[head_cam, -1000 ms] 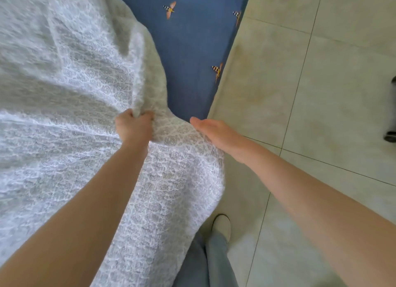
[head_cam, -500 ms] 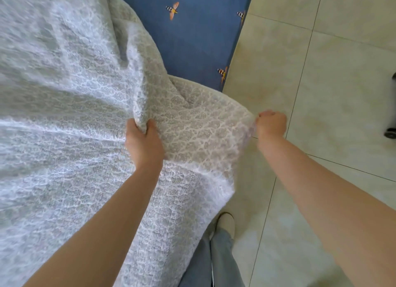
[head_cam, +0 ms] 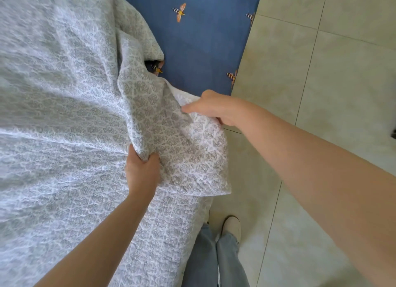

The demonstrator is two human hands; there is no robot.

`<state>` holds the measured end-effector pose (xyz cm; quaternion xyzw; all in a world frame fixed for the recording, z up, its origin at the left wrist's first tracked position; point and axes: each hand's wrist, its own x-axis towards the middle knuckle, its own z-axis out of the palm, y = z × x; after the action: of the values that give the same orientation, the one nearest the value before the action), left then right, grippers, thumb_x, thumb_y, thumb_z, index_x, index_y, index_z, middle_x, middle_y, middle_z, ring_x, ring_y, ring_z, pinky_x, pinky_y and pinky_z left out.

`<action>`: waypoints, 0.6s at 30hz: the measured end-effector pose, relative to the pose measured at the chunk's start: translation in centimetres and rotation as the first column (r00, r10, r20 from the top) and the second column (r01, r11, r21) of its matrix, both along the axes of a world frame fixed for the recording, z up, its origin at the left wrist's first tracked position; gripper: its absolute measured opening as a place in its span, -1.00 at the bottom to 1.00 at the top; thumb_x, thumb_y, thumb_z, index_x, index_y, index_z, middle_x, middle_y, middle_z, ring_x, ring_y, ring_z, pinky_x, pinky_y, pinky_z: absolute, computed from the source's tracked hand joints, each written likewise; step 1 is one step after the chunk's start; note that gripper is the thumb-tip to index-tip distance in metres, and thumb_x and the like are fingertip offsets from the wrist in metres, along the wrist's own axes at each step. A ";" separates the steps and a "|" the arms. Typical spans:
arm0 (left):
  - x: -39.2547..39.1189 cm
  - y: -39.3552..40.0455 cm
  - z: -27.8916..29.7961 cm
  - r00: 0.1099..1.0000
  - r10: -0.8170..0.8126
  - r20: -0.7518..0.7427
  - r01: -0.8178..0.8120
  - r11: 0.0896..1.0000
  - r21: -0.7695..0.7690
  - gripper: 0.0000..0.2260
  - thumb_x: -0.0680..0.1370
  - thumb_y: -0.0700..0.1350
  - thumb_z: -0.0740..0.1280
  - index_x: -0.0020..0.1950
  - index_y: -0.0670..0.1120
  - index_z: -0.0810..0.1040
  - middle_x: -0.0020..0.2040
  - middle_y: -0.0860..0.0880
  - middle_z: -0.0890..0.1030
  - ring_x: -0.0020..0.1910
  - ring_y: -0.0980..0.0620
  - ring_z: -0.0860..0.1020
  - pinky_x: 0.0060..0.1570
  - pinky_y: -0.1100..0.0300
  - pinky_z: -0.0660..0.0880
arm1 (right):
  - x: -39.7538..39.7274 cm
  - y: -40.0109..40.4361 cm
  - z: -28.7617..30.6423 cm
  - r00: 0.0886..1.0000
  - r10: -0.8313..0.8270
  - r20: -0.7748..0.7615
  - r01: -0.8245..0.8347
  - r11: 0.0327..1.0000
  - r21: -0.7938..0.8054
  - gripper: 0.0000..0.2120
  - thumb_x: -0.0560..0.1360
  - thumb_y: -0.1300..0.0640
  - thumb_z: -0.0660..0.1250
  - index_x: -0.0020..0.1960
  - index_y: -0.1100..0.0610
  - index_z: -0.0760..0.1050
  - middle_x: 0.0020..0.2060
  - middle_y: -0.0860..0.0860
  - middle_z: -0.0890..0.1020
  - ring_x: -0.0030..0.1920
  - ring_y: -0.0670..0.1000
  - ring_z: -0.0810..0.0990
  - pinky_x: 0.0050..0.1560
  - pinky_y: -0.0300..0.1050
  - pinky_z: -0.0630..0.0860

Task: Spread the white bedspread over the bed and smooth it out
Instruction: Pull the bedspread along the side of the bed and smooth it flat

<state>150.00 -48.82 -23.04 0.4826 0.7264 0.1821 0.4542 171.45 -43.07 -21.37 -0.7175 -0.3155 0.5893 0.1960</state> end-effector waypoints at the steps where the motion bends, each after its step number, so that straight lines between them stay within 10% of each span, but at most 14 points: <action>1: -0.2 0.5 -0.1 0.999 0.038 0.027 -0.036 0.996 -0.081 -0.87 0.55 -0.24 0.28 0.05 -0.05 0.50 -0.25 0.00 0.55 -0.23 -0.08 0.52 -0.30 0.06 0.52 | 0.1 -0.1 0.4 0.999 -0.042 -0.005 0.043 0.998 0.036 -0.45 0.47 0.04 0.43 0.31 0.35 0.40 0.11 0.15 0.57 0.08 0.18 0.59 -0.09 -0.10 0.47; 4: -0.2 2.6 0.3 0.984 0.121 0.132 -0.075 0.949 -0.306 -0.90 0.53 -0.17 0.40 -0.11 -0.05 0.48 -0.15 -0.06 0.63 -0.07 -0.14 0.61 -0.11 0.06 0.54 | 2.3 -1.4 1.5 0.874 -0.395 -0.283 0.434 0.896 0.089 -0.70 0.46 0.21 0.44 0.13 0.36 0.58 0.04 0.26 0.67 0.03 0.23 0.68 0.07 0.07 0.62; 7: 0.2 5.5 0.9 0.985 -0.017 0.174 0.054 0.975 -0.214 -0.81 0.53 -0.13 0.41 0.08 -0.10 0.48 -0.08 -0.03 0.61 -0.09 -0.05 0.60 -0.20 0.15 0.50 | 5.2 -4.3 0.4 0.727 -0.599 -0.335 0.623 0.781 -0.042 -0.77 0.47 0.19 0.41 0.06 0.30 0.61 0.04 0.23 0.68 -0.03 0.17 0.70 0.07 0.05 0.61; 10: 1.1 8.5 1.1 0.978 -0.144 0.152 0.155 0.986 -0.063 -0.57 0.53 -0.18 0.42 0.33 -0.02 0.34 0.05 -0.03 0.53 -0.10 0.05 0.57 -0.28 0.26 0.46 | 5.9 -6.3 -1.4 0.891 -0.442 -0.105 0.414 0.884 -0.217 -0.77 0.44 0.26 0.43 0.06 0.32 0.57 0.08 0.22 0.66 0.04 0.17 0.66 0.17 0.11 0.56; 14: 3.2 10.5 0.8 0.961 -0.250 0.120 0.249 0.968 0.024 -0.52 0.54 -0.24 0.37 0.41 -0.04 0.30 0.19 -0.09 0.50 -0.25 0.07 0.52 -0.50 0.37 0.45 | 5.5 -4.6 0.1 0.972 -0.089 -0.217 -0.011 0.906 -0.423 -0.87 0.51 0.35 0.23 0.01 0.31 0.53 -0.06 0.21 0.61 -0.08 0.12 0.62 -0.01 -0.03 0.57; 18: 4.2 8.9 0.5 0.935 -0.298 0.191 0.299 0.954 0.023 -0.67 0.56 -0.31 0.28 0.32 -0.13 0.48 -0.09 -0.02 0.61 -0.41 0.06 0.43 -0.52 0.26 0.36 | 5.6 -0.2 1.7 0.867 -0.303 -0.397 0.205 0.941 -0.269 -0.54 0.41 -0.04 0.39 0.09 0.34 0.58 -0.06 0.20 0.66 -0.06 0.15 0.64 0.06 0.02 0.55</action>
<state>154.20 -39.93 -22.59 0.5660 0.5981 0.1544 0.5460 177.04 -43.25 -19.63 -0.6213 -0.0997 0.7334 0.2574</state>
